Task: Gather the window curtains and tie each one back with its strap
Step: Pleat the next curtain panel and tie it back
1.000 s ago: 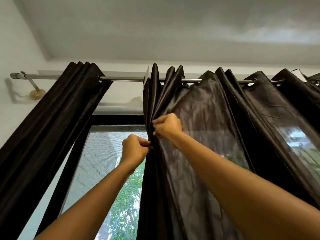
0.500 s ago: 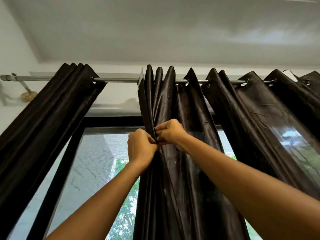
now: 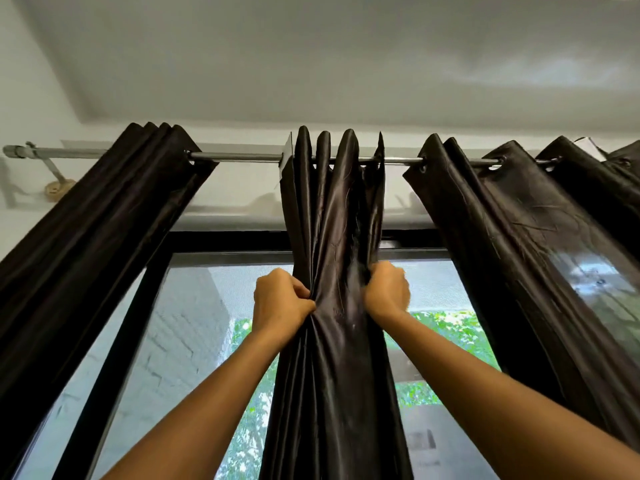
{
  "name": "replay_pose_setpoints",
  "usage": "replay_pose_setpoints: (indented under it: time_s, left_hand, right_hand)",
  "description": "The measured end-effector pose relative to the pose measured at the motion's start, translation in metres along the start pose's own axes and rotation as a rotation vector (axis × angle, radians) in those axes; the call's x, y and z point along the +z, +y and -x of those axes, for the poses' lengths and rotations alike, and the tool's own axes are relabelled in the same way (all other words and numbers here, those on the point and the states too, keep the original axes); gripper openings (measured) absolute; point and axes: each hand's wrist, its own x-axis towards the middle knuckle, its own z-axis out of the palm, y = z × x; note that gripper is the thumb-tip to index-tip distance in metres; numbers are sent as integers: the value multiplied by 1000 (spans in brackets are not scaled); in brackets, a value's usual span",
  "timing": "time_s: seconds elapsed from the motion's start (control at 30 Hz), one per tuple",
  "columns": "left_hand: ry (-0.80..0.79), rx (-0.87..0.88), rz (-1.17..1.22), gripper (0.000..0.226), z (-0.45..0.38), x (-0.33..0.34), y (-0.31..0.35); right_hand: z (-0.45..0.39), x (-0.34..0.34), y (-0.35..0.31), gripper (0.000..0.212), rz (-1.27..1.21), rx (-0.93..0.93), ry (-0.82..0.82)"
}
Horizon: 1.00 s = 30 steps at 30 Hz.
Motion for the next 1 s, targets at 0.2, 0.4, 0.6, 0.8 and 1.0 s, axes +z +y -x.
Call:
replay_pose_setpoints:
  time_s: [0.2, 0.4, 0.6, 0.8, 1.0]
  left_hand:
    - [38, -30, 9, 8, -7, -16, -27]
    - [10, -183, 274, 17, -11, -48, -55]
    - [-59, -102, 318, 18, -10, 0, -17]
    - [-55, -190, 496, 22, -1, 5, -16]
    - [-38, -276, 579, 25, 0, -2, -26]
  right_hand:
    - [24, 16, -83, 9, -28, -396, -205]
    - [17, 23, -84, 6, 118, -531, -335]
    - [10, -4, -18, 28, -8, -267, -231]
    - [11, -32, 6, 34, -595, 132, -319]
    - [21, -25, -2, 30, -596, 155, -397]
